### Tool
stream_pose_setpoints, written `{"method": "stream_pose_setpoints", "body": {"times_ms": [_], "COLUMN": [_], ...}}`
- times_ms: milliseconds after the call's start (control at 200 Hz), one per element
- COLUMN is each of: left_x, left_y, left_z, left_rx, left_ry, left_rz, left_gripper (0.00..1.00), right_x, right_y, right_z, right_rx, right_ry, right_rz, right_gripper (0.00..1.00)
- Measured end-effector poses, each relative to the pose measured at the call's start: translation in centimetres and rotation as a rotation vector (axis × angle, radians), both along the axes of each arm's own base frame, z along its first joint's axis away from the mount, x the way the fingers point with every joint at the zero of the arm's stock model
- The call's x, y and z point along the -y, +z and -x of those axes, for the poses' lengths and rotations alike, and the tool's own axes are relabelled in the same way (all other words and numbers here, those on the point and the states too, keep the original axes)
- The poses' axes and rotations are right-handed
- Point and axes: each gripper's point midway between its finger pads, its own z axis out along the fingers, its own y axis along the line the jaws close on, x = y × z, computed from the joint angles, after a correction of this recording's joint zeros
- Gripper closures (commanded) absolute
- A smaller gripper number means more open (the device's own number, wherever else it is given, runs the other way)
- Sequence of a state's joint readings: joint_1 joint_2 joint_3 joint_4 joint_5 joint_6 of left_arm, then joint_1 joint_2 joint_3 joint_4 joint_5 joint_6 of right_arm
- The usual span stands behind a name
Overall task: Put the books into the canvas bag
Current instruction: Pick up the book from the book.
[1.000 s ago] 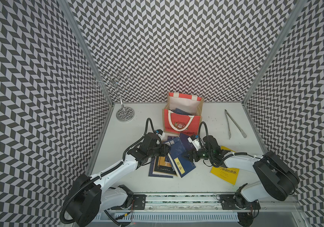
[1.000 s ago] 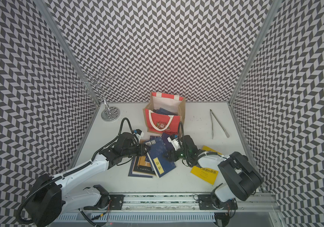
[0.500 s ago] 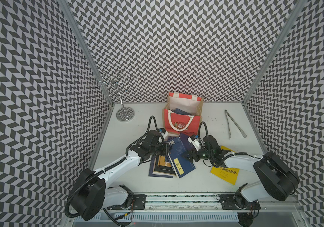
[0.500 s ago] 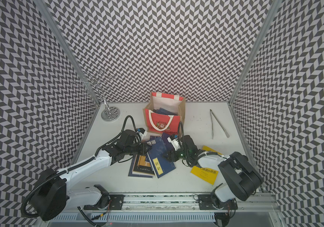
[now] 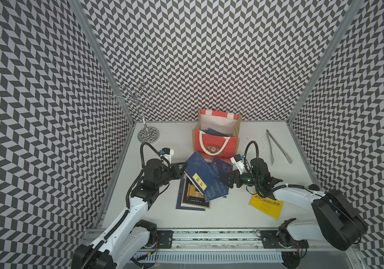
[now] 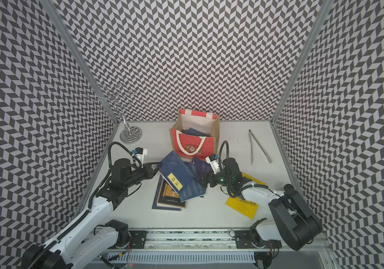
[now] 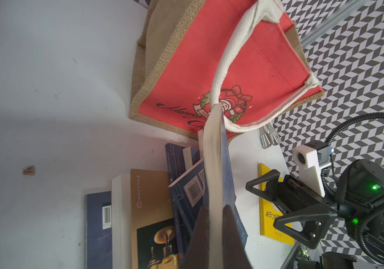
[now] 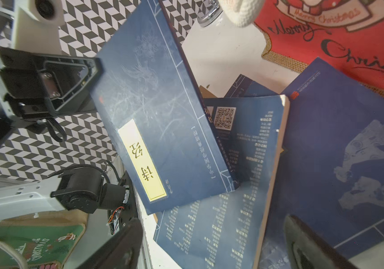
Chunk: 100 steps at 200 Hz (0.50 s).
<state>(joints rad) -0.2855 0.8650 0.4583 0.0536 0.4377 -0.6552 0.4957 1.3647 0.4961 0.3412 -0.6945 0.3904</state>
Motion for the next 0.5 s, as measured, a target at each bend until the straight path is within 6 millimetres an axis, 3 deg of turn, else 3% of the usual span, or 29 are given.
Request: {"method": "stream_pose_setpoints", "body": {"times_ms": [115,180,501], "left_x": [-0.4,-0.3,-0.2], "left_y": [-0.6,0.2,11.4], "left_z": [0.7,1.0,1.6], "left_rx": [-0.001,0.030,0.311], "left_ry": [0.012,0.002,-0.061], "left_rz": [0.043,0.062,0.122], "left_gripper": [1.00,1.00,1.00], "right_x": [-0.2,-0.2,-0.2], "right_y": [-0.1,-0.1,-0.1], "right_z": [0.1,0.1,0.1], "right_rx": [-0.017,-0.020,-0.017], "right_ry": [0.007,0.007,0.003], "right_rz": [-0.014,-0.017,-0.016], "right_gripper": [0.05,0.05,0.05]}}
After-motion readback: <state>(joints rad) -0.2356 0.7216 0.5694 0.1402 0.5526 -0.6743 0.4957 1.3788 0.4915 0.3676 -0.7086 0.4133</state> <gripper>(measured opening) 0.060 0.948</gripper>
